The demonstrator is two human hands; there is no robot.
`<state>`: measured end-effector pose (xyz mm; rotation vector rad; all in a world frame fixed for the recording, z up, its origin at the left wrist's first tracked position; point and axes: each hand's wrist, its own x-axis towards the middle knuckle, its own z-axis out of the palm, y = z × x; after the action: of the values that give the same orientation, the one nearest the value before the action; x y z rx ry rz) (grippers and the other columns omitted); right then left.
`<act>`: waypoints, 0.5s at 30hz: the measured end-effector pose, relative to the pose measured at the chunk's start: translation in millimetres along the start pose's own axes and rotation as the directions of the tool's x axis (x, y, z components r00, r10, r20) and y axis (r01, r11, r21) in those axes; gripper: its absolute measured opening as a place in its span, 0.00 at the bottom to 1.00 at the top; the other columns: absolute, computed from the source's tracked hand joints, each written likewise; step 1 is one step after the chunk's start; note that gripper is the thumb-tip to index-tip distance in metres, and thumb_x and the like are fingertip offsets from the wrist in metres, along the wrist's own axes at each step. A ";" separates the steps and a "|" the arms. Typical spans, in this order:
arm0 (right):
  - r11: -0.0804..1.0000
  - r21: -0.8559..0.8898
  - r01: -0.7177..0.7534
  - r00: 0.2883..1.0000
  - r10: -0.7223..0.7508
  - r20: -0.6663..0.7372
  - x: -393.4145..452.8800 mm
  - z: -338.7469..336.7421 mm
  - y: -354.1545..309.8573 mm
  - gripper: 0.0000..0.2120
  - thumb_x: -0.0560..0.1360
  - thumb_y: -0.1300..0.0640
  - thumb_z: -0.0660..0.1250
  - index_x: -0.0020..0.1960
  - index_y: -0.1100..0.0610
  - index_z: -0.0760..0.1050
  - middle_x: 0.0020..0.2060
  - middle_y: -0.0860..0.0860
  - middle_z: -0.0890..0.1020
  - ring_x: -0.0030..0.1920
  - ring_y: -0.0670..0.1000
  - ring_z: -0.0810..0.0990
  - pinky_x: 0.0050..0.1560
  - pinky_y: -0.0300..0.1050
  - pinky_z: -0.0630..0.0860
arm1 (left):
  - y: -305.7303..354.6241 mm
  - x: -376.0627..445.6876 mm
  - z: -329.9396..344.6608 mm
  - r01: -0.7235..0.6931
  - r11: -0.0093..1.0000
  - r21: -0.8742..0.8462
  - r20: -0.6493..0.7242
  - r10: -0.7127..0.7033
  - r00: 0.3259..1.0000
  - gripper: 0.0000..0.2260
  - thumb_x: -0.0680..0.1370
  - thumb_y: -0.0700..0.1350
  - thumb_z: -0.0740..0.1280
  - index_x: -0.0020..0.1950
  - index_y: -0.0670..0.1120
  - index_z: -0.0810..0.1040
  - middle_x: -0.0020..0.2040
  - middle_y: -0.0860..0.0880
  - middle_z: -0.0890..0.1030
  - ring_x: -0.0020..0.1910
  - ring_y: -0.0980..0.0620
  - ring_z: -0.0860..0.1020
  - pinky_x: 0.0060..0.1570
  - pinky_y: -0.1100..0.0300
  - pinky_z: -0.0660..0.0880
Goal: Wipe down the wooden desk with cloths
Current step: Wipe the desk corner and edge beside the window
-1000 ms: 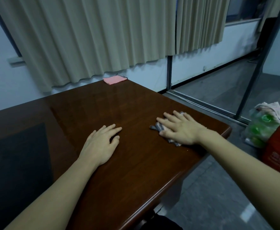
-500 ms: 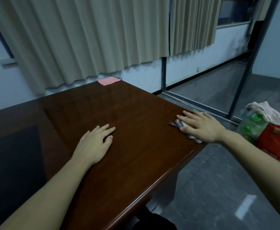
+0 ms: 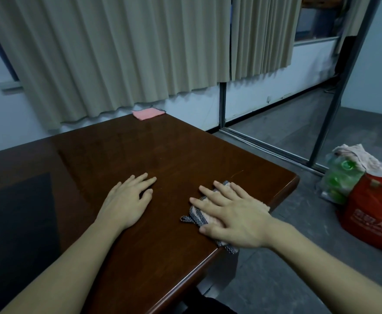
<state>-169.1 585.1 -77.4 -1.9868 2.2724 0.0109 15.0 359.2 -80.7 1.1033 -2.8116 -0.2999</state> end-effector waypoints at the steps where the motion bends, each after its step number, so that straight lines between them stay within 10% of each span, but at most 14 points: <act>1: 1.000 0.012 0.004 1.000 -0.004 0.007 2.4 -0.5 0.5 0.32 0.79 0.27 0.44 0.79 0.32 0.40 0.81 0.41 0.40 0.80 0.48 0.35 0.78 0.53 0.32 | 0.6 0.0 -0.3 0.000 1.000 0.001 -0.001 0.000 1.000 0.20 0.86 0.55 0.51 0.80 0.62 0.60 0.82 0.57 0.58 0.81 0.52 0.53 0.80 0.48 0.50; 15: 0.983 0.023 -0.182 0.981 0.180 0.073 55.6 -17.3 31.3 0.33 0.79 0.27 0.43 0.80 0.35 0.39 0.82 0.45 0.41 0.81 0.54 0.37 0.79 0.60 0.37 | -1.9 0.4 1.5 0.006 1.000 -0.026 -0.020 -0.006 1.000 0.20 0.86 0.57 0.51 0.79 0.63 0.61 0.81 0.59 0.58 0.81 0.55 0.52 0.80 0.50 0.49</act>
<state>-208.8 533.0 -68.0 -1.7306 2.3848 0.0622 15.7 357.8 -82.6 1.1035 -2.7791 -0.3232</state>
